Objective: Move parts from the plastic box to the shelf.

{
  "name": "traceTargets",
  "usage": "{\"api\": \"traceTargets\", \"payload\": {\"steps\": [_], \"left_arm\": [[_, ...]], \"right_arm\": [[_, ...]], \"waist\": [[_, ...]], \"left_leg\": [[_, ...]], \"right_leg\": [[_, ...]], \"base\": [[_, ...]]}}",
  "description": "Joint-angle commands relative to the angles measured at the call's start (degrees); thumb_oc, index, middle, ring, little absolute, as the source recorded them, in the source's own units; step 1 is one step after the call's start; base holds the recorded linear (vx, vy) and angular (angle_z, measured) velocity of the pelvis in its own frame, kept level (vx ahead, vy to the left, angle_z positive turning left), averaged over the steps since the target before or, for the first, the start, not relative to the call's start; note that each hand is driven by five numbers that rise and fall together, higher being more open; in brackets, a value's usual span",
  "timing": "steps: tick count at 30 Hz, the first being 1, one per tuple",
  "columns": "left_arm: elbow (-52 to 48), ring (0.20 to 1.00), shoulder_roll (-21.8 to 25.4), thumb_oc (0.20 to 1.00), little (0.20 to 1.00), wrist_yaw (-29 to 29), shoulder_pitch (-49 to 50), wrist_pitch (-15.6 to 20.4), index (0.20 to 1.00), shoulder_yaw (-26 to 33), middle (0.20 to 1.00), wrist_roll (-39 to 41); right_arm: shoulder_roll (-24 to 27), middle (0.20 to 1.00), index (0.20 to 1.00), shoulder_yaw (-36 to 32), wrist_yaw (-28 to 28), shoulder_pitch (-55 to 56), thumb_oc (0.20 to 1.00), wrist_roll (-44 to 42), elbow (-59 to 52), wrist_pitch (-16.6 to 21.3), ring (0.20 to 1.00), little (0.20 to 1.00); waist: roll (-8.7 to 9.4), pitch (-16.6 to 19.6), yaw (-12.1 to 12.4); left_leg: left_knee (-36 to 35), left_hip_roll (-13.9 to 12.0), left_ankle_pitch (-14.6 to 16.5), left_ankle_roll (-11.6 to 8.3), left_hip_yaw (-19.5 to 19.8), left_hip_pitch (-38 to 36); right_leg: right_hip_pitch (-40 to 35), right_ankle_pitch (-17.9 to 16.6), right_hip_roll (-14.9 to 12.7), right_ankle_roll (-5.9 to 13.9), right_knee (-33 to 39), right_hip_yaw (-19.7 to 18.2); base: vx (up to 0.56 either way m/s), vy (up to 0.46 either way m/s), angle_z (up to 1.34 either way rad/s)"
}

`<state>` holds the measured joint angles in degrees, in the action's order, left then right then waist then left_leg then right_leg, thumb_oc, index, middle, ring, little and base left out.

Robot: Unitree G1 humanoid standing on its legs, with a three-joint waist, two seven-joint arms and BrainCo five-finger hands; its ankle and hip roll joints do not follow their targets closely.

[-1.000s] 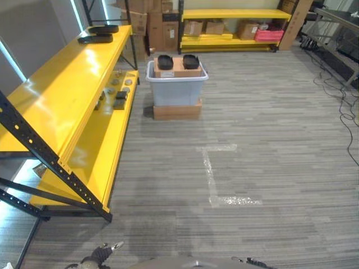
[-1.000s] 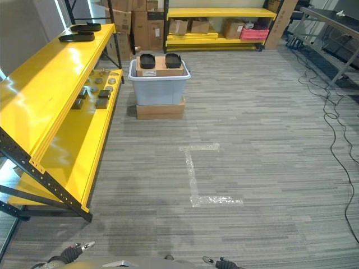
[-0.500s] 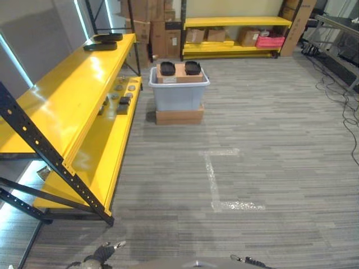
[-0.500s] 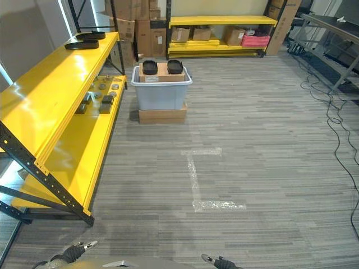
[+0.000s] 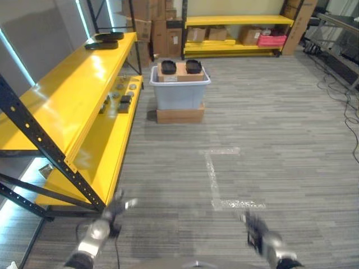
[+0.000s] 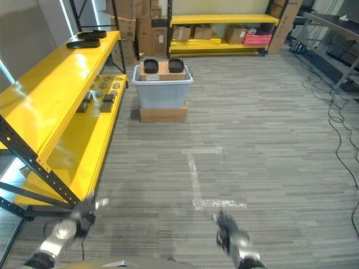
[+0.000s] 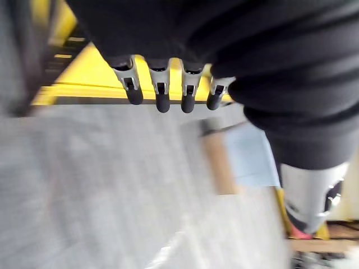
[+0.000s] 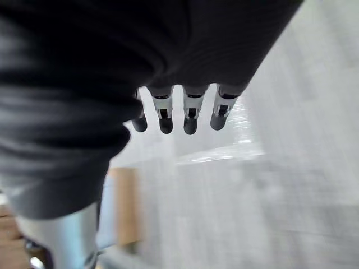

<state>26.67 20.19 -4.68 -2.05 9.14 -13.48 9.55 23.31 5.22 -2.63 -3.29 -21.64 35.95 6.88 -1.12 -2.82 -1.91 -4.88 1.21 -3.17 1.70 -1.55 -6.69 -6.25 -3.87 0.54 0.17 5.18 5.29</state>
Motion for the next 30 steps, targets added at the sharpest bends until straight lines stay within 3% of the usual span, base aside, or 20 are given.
{"api": "traceTargets", "payload": {"steps": [1, 2, 3, 6, 7, 13, 20, 21, 22, 24, 25, 27, 28, 29, 30], "left_arm": [[-2.38, 1.000, 0.38, 1.000, 1.000, -5.02, -6.44, 6.53, 1.000, 2.79, 1.000, 5.39], [-2.48, 1.000, 0.39, 1.000, 1.000, -5.02, -6.30, 6.45, 1.000, 2.80, 1.000, 5.37], [-12.08, 1.000, 1.65, 1.000, 1.000, -5.77, -5.83, 7.99, 1.000, 5.29, 1.000, 6.17], [-18.23, 1.000, 2.02, 1.000, 1.000, -6.06, -5.26, 9.06, 1.000, 6.91, 1.000, 6.24], [-24.64, 1.000, 2.21, 1.000, 1.000, -5.33, -4.19, 9.82, 1.000, 8.43, 1.000, 7.53], [-32.33, 1.000, 2.45, 1.000, 1.000, -2.90, -0.52, 10.13, 1.000, 9.01, 1.000, 8.97], [-32.31, 1.000, 3.81, 1.000, 1.000, -1.99, -1.16, 9.01, 1.000, 7.20, 1.000, 6.95], [-32.32, 1.000, 4.09, 1.000, 1.000, -1.77, -1.22, 8.86, 1.000, 7.15, 1.000, 6.51], [-32.14, 1.000, 4.19, 1.000, 1.000, -2.14, -1.86, 8.86, 1.000, 6.43, 1.000, 6.52], [-31.40, 1.000, 4.29, 1.000, 1.000, -2.50, -3.08, 8.49, 1.000, 5.78, 1.000, 5.81], [-31.08, 1.000, 4.23, 1.000, 1.000, -2.72, -3.95, 8.58, 1.000, 5.55, 1.000, 5.37], [-31.04, 1.000, 3.86, 1.000, 1.000, -3.16, -4.58, 8.79, 1.000, 5.46, 1.000, 5.27], [-31.00, 1.000, 3.85, 1.000, 1.000, -3.18, -4.60, 8.80, 1.000, 5.46, 1.000, 5.27], [-30.58, 1.000, 2.81, 1.000, 1.000, -3.51, -5.28, 8.70, 1.000, 4.90, 1.000, 6.77], [-30.48, 1.000, 2.77, 1.000, 1.000, -3.50, -5.33, 8.75, 1.000, 4.92, 1.000, 6.81]], "right_arm": [[1.47, 1.000, 1.000, -0.79, -5.78, -4.43, 1.000, 5.31, -3.11, 5.97, 1.000, 1.000], [1.45, 1.000, 1.000, -0.77, -5.80, -4.32, 1.000, 5.35, -3.20, 5.91, 1.000, 1.000], [1.74, 1.000, 1.000, -2.40, -7.11, -3.79, 1.000, 7.44, -12.78, 6.90, 1.000, 1.000], [1.51, 1.000, 1.000, -3.17, -7.24, -3.00, 1.000, 9.46, -19.52, 7.47, 1.000, 1.000], [1.34, 1.000, 1.000, -4.25, -6.70, -1.09, 1.000, 11.42, -27.25, 8.20, 1.000, 1.000], [-1.01, 1.000, 1.000, -5.28, -4.63, 3.10, 1.000, 11.42, -37.41, 9.44, 1.000, 1.000], [-0.90, 1.000, 1.000, -2.98, -3.36, 2.00, 1.000, 12.65, -36.99, 8.40, 1.000, 1.000], [-0.83, 1.000, 1.000, -3.14, -3.11, 2.14, 1.000, 13.13, -37.34, 8.33, 1.000, 1.000], [-0.77, 1.000, 1.000, -2.47, -2.96, 1.37, 1.000, 13.49, -37.51, 8.08, 1.000, 1.000], [-1.24, 1.000, 1.000, -1.38, -3.35, 0.20, 1.000, 13.46, -36.68, 7.96, 1.000, 1.000], [-1.43, 1.000, 1.000, -0.96, -3.38, -0.55, 1.000, 13.43, -36.62, 8.01, 1.000, 1.000], [-1.39, 1.000, 1.000, -0.69, -3.72, -1.18, 1.000, 13.30, -36.44, 8.14, 1.000, 1.000], [-1.37, 1.000, 1.000, -0.66, -3.74, -1.21, 1.000, 13.30, -36.39, 8.17, 1.000, 1.000], [-1.19, 1.000, 1.000, -0.25, -4.44, -2.02, 1.000, 12.75, -36.12, 8.33, 1.000, 1.000], [-1.14, 1.000, 1.000, -0.20, -4.47, -2.10, 1.000, 12.74, -36.04, 8.36, 1.000, 1.000]], "waist": [[1.85, -1.38, 0.36], [1.79, -1.34, 0.35], [1.89, -1.43, 0.29], [2.00, -1.48, 0.33], [2.06, -1.62, 0.15], [2.39, -3.03, 0.05], [1.96, -6.59, -0.31], [1.80, -6.91, -0.48], [1.52, -8.61, -1.38], [1.04, -10.00, -1.51], [0.84, -10.20, -1.54], [1.25, -9.83, -1.93], [0.88, -9.90, -2.08], [1.69, -9.83, -3.22], [1.34, -9.92, -3.27]], "left_leg": [[-0.12, -3.76, 8.07, -3.38, 2.75, -2.85], [-0.12, -3.86, 8.57, -3.41, 2.75, -3.17], [-0.12, -3.73, 8.10, -3.27, 2.57, -2.69], [-0.12, -3.70, 8.21, -3.10, 2.45, -2.66], [-0.12, -3.64, 8.35, -2.93, 2.41, -2.61], [-0.12, -2.82, 8.31, -1.67, 2.66, -1.72], [2.61, -1.12, 9.68, 1.25, 3.14, 0.87], [2.40, -0.93, 9.94, 1.77, 3.29, 0.24], [1.97, -0.38, 9.69, 2.80, 3.47, -0.54], [1.18, -0.63, 9.80, 2.89, 3.21, -1.15], [0.66, -0.92, 10.12, 2.53, 2.78, -1.68], [0.02, -0.63, 11.39, 1.71, 2.36, -2.93], [0.02, -1.08, 11.57, 1.61, 2.50, -3.10], [-0.12, -0.87, 13.58, 0.83, 2.60, -5.14], [-0.12, -1.27, 13.80, 0.75, 2.60, -5.33]], "right_leg": [[-3.08, 7.56, -3.89, 5.42, -0.18, 0.69], [-3.38, 7.97, -3.80, 5.44, -0.18, 0.69], [-2.87, 7.45, -3.91, 5.44, -0.18, 0.52], [-2.82, 7.46, -3.95, 5.41, -0.18, 0.30], [-2.68, 7.55, -3.93, 5.41, -0.18, 0.08], [-1.22, 6.99, -4.71, 5.96, -1.08, -0.58], [7.38, 10.19, -6.10, 8.07, -17.07, -1.16], [8.89, 9.61, -6.58, 8.84, -20.38, -1.24], [12.80, 4.82, -7.26, 10.08, -27.80, -2.20], [17.03, 4.03, -7.17, 10.19, -32.80, -2.88], [18.52, 4.72, -7.62, 9.93, -31.89, -1.64], [19.34, 5.41, -7.36, 9.15, -23.08, 0.65], [18.60, 5.05, -6.95, 9.05, -22.05, 1.04], [19.80, 2.99, -5.61, 9.15, -11.25, 1.67], [19.08, 2.49, -5.19, 9.10, -10.15, 1.89]], "base": [[0.00, 0.000, 0.00], [0.00, 0.000, 0.00], [0.00, 0.000, 0.00], [0.01, 0.003, 0.00], [0.04, 0.010, -0.02], [0.01, 0.057, -0.03], [-0.03, 0.129, -0.08], [0.02, 0.162, 0.04], [0.03, 0.201, 0.00], [0.07, 0.115, 0.06], [0.19, -0.001, 0.06], [0.23, -0.064, -0.15], [0.36, -0.143, -0.24], [0.27, -0.102, -0.19], [0.25, -0.100, -0.08]]}}
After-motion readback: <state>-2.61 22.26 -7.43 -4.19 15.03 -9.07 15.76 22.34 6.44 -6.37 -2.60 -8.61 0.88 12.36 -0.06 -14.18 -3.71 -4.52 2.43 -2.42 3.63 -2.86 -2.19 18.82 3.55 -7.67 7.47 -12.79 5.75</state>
